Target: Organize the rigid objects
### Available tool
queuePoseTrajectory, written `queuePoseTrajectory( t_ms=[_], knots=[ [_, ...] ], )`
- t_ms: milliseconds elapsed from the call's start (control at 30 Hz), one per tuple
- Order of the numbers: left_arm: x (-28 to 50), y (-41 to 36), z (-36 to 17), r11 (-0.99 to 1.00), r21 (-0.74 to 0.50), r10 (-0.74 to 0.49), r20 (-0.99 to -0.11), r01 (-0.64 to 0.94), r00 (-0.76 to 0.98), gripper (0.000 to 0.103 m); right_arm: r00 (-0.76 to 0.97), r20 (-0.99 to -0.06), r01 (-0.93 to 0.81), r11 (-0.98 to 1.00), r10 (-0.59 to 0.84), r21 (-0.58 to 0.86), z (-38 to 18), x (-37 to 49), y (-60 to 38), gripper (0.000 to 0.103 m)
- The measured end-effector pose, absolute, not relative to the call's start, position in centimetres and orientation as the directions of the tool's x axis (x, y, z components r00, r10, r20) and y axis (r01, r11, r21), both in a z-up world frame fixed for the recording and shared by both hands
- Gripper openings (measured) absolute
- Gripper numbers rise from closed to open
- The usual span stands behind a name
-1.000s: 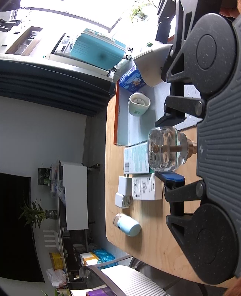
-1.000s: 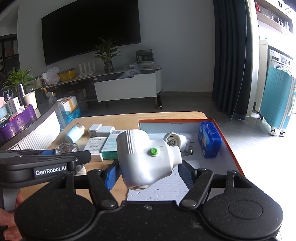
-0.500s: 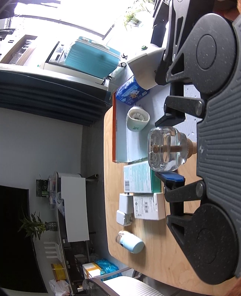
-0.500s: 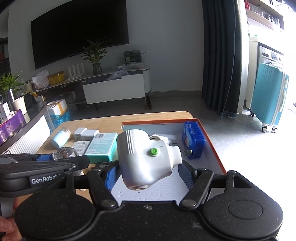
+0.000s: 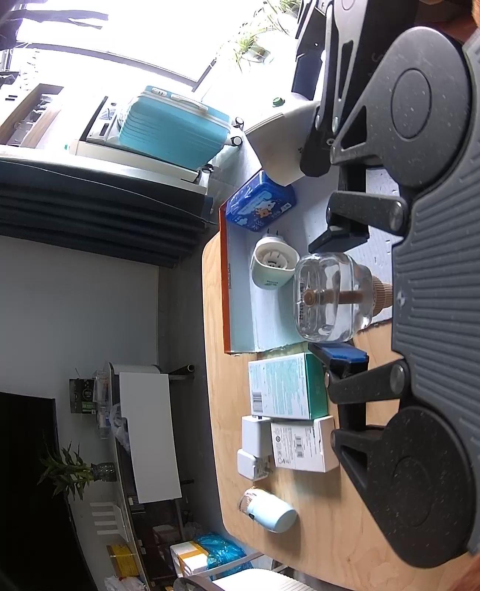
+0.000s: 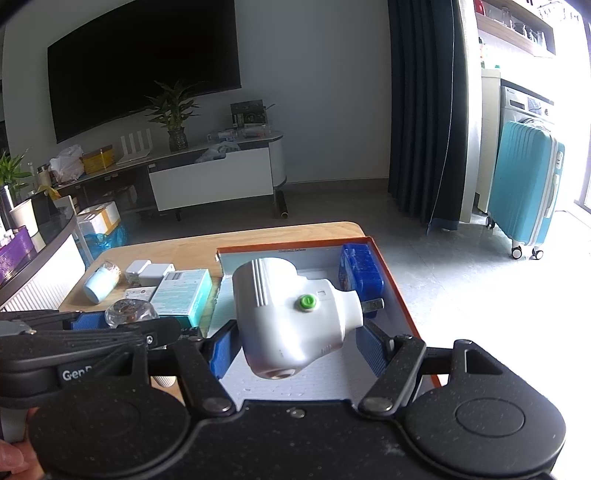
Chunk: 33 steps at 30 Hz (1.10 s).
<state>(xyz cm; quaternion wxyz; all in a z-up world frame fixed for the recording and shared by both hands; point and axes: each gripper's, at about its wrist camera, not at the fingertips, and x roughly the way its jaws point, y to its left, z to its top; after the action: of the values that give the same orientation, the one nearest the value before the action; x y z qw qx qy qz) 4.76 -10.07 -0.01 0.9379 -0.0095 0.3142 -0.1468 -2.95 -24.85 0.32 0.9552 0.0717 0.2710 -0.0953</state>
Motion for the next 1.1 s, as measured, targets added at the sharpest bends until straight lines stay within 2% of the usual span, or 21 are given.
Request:
queuePoseTrajectory(
  t_ms=[1100],
  knots=[
    [7.4,-13.3,-0.8,0.947,-0.114,-0.305,-0.620,0.301,0.723,0.049,0.822,-0.542,0.255,0.964,-0.177,0.071,0.4,-0.4,-28.5,0.082]
  ],
)
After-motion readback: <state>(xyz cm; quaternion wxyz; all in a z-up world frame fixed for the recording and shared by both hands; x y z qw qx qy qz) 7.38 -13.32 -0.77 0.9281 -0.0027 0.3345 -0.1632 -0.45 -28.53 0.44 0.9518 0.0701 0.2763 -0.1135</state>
